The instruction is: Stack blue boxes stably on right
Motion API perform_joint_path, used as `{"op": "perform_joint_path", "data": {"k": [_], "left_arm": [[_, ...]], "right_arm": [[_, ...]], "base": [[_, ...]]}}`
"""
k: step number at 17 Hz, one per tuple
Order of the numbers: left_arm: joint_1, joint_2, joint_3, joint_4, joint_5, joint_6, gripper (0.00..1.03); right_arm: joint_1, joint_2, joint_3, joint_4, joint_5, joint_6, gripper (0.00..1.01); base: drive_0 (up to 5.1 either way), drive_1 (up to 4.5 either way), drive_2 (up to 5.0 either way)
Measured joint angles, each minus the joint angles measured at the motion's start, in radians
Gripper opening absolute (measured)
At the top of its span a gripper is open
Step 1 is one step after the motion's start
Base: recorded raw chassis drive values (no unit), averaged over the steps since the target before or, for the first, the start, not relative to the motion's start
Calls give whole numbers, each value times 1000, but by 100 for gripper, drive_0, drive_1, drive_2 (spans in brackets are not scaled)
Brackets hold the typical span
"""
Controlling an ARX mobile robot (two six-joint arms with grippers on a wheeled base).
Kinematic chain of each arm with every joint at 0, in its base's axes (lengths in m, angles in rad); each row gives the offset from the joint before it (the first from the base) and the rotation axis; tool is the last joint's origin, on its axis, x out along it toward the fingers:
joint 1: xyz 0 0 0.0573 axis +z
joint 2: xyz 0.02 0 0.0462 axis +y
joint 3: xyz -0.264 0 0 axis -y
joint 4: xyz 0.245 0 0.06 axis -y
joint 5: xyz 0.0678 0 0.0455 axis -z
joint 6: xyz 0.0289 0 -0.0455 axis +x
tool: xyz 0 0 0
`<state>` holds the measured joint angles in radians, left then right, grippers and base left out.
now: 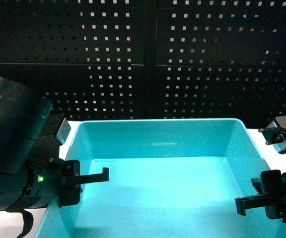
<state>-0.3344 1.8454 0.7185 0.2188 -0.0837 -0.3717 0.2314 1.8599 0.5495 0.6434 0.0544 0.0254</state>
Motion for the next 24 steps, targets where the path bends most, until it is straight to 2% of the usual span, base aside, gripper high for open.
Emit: {"op": "perform_joint_path", "data": {"k": [4, 10, 13, 18, 19, 24], "left_arm": [[-4, -5, -7, 14, -5, 3, 6], [-3, -79, -97, 87, -39, 48, 6], [-4, -190, -135, 71, -40, 48, 6], [-43, -362, -205, 39, -56, 39, 6], [-55, -432, -224, 47, -72, 39, 6], [-46, -641, -218, 73, -92, 119, 6]], "right_arm": [[-3, 2, -8, 19, -3, -4, 8], [-44, -34, -52, 52, -48, -1, 8], [-50, -137, -90, 47, -64, 4, 8], [-65, -323, -156, -14, -81, 23, 7], [-77, -394, -164, -28, -99, 24, 7], [-82, -661, -124, -123, -112, 23, 7]], "base": [[0, 0, 0], [0, 0, 0], [0, 0, 0], [0, 0, 0], [0, 0, 0], [0, 0, 0]]}}
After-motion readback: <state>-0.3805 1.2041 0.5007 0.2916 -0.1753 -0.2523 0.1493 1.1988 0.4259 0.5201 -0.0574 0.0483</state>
